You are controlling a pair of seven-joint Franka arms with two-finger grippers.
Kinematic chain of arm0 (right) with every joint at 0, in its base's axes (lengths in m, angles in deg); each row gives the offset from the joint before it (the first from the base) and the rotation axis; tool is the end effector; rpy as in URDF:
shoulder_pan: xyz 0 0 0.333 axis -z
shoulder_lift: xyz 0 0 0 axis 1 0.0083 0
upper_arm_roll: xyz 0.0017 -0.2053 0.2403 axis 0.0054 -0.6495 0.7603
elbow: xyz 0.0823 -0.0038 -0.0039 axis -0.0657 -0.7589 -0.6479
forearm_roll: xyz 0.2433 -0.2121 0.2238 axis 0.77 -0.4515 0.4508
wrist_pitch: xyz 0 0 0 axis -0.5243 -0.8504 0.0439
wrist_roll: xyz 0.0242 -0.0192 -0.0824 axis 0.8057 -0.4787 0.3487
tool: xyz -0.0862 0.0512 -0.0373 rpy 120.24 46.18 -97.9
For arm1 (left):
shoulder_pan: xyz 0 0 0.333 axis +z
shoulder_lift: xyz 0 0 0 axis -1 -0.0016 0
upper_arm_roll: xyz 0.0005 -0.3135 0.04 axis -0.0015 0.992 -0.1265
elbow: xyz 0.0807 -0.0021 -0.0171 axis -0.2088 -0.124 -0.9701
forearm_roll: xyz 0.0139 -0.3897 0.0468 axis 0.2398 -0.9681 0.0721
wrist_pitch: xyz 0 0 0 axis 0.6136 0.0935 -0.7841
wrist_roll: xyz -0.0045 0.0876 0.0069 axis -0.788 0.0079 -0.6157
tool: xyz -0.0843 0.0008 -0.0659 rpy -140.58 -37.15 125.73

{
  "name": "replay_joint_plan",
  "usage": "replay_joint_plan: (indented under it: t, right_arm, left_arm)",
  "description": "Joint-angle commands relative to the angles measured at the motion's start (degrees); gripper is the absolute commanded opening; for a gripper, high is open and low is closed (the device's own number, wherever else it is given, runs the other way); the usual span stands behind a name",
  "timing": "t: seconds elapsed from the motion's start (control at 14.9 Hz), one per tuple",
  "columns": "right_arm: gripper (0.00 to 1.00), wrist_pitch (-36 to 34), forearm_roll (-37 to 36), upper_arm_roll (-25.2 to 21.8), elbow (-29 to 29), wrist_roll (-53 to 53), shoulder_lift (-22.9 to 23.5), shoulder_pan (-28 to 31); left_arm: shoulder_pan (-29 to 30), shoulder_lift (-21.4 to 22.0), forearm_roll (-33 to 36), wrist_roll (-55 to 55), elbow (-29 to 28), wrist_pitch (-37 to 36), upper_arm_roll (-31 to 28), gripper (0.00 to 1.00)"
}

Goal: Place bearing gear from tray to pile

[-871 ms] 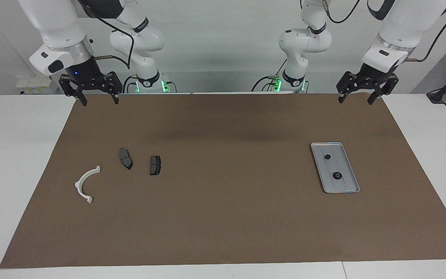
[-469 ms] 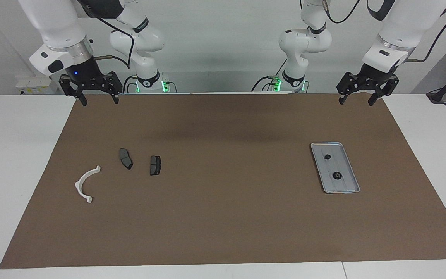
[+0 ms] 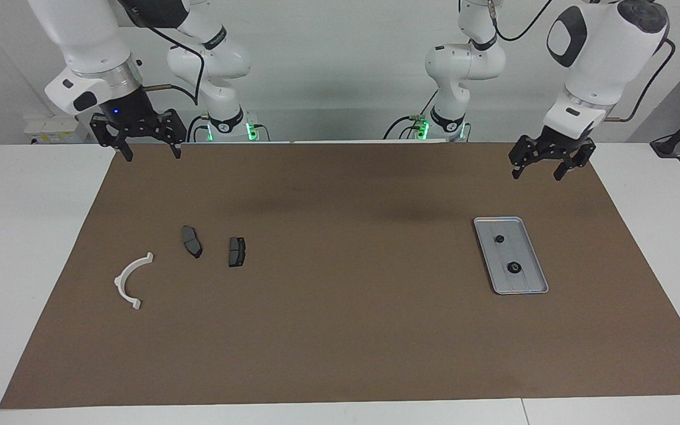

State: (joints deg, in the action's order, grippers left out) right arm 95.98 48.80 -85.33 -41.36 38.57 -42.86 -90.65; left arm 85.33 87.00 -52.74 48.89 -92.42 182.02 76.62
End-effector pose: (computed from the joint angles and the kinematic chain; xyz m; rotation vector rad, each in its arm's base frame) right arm 0.5408 0.0148 0.6336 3.1302 0.0891 0.0106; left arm 0.5452 -0.0323 0.5523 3.1133 -0.2057 0.1011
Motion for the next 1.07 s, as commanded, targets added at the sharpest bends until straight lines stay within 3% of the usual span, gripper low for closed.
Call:
replay_joint_plan:
  t: [0.0,0.4,1.0]
  right_arm:
    - [1.00,1.29,0.99,0.51,-1.08,-0.80,-0.90,0.69]
    - [1.00,1.12,0.99,0.51,-0.99,-0.28,-1.95,0.69]
    - [1.00,1.46,0.99,0.51,-2.92,0.34,-2.83,0.52]
  left_arm:
    - [2.11,-1.87,0.94,1.93,-5.35,6.78,0.27,1.00]
    - [3.70,-4.79,0.94,5.27,-14.66,22.16,0.27,1.00]
    - [3.96,-9.53,0.94,5.01,-18.19,28.68,0.27,1.00]
